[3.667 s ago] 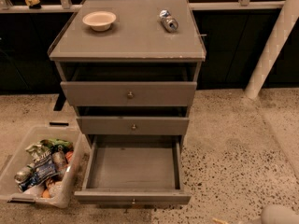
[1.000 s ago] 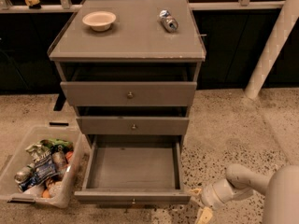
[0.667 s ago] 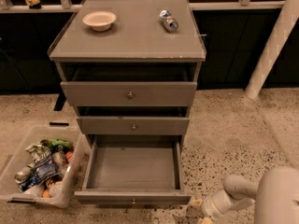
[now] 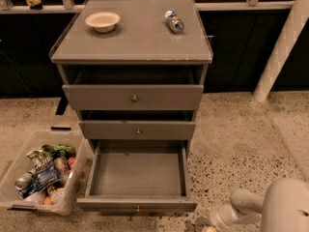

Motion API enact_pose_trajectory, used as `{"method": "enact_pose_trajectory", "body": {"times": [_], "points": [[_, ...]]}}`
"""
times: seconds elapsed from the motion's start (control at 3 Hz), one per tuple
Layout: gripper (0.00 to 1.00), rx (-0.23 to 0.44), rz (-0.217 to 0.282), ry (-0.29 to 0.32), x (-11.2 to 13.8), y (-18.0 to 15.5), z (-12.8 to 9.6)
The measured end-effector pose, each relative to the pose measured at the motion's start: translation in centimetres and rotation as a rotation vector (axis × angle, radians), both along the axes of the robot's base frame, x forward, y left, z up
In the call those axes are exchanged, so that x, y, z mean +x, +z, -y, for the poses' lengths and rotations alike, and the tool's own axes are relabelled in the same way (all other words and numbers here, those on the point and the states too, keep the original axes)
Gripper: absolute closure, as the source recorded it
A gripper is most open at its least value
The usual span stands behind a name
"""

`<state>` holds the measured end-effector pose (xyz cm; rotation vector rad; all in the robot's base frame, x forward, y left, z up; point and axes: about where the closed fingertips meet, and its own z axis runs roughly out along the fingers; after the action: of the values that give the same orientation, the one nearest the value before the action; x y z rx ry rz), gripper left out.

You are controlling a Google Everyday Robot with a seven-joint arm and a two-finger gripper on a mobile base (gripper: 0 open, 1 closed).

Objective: Close bottom drawer

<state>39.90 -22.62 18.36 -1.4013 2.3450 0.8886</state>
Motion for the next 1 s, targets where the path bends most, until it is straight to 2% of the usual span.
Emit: {"method": "enact_pose_trajectory", "body": {"times": [0.33, 0.67, 1.0], "points": [[0.00, 0.050, 0.102, 0.071, 3.66, 1.43, -1.20], [0.00, 0.077, 0.093, 0.106, 3.08, 1.86, -1.60], [0.00, 0.076, 0.093, 0.104, 3.08, 1.83, -1.60]]}}
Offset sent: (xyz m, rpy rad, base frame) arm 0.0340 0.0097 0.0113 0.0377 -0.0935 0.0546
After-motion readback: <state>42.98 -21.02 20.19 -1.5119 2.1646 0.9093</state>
